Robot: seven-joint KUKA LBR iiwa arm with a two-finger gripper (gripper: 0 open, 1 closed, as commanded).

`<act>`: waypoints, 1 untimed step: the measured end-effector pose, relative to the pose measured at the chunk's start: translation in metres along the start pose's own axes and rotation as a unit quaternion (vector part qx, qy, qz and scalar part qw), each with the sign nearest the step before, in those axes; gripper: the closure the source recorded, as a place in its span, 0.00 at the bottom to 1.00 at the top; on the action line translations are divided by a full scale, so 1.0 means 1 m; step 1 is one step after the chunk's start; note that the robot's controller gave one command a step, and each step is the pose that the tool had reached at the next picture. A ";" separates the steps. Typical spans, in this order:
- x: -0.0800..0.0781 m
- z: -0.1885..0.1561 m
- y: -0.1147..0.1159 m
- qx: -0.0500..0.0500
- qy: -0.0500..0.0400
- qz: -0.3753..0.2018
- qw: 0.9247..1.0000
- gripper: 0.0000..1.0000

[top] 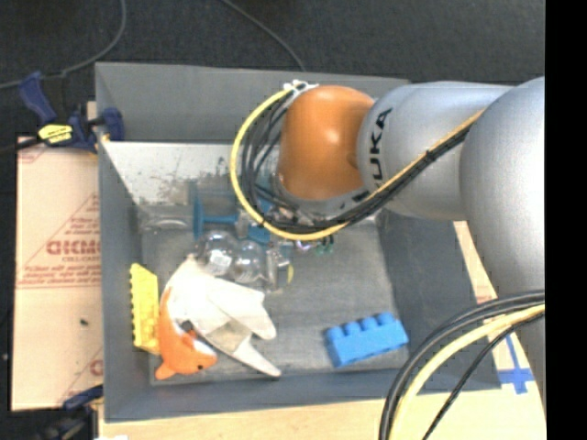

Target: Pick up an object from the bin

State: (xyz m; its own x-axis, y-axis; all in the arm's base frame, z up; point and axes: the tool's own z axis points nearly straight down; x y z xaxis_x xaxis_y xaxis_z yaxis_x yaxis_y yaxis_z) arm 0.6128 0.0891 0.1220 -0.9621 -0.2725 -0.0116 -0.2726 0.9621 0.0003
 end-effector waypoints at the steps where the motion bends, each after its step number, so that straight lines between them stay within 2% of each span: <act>1: 0.044 0.035 -0.040 0.001 0.004 -0.030 1.000 0.00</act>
Offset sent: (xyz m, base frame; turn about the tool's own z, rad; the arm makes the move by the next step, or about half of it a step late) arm -0.0227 0.0014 -0.0317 0.1909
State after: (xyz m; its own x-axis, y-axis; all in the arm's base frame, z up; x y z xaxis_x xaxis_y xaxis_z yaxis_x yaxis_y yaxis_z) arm 0.5822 0.0386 0.0863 -0.9438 -0.3305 -0.0035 -0.3305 0.9438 -0.0020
